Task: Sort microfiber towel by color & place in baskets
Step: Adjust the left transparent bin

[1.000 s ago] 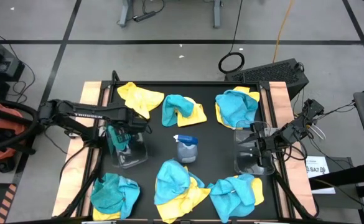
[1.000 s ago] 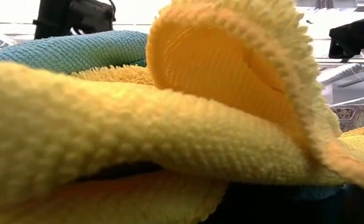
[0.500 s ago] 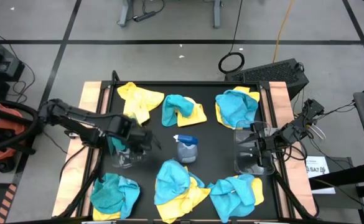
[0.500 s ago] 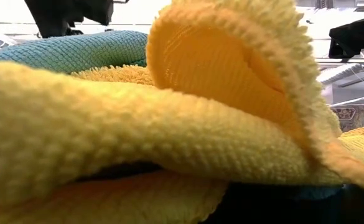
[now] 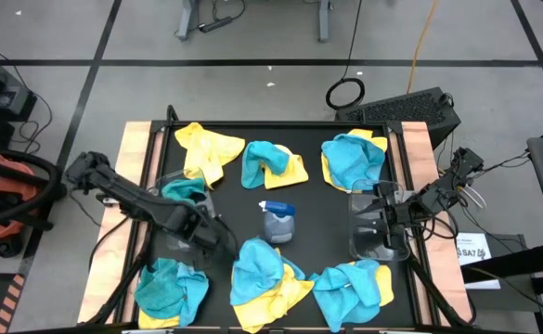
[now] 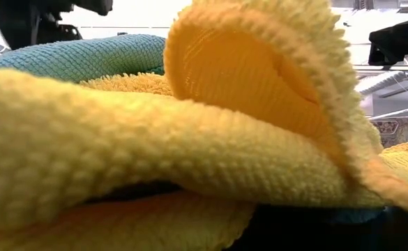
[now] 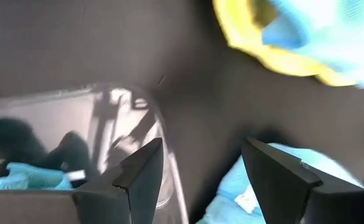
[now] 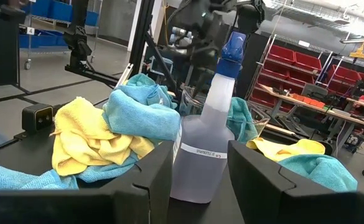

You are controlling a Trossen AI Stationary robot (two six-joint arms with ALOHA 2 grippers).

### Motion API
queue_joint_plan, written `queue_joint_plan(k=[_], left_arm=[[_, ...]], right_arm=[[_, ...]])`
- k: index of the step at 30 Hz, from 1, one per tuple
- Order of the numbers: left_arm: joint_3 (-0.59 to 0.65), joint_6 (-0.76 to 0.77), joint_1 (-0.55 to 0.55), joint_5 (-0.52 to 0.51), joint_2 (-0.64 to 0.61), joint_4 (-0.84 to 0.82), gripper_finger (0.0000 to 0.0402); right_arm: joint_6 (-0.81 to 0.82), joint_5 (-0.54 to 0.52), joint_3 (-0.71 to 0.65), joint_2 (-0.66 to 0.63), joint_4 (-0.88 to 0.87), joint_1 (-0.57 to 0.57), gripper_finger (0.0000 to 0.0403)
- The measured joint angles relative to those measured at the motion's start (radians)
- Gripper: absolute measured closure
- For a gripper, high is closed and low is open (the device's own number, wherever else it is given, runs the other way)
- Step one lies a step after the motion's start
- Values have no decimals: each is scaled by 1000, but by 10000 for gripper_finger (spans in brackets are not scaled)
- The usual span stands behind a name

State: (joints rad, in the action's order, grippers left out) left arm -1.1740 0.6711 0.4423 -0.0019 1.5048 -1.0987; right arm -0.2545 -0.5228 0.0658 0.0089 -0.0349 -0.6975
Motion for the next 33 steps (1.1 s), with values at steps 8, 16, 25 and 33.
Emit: queue_joint_plan(k=[8, 16, 25, 33], left_arm=[[0, -8, 15, -28, 120, -108, 194], [0, -75, 51, -40, 132, -181, 337], [0, -104, 87, 20, 132, -279, 377], [0, -50, 90, 75, 132, -295, 375]], right_arm=[[0, 0, 0, 0, 0, 0, 257], [0, 0, 0, 0, 0, 0, 257], [0, 0, 0, 0, 0, 0, 257], [0, 0, 0, 0, 0, 0, 257]])
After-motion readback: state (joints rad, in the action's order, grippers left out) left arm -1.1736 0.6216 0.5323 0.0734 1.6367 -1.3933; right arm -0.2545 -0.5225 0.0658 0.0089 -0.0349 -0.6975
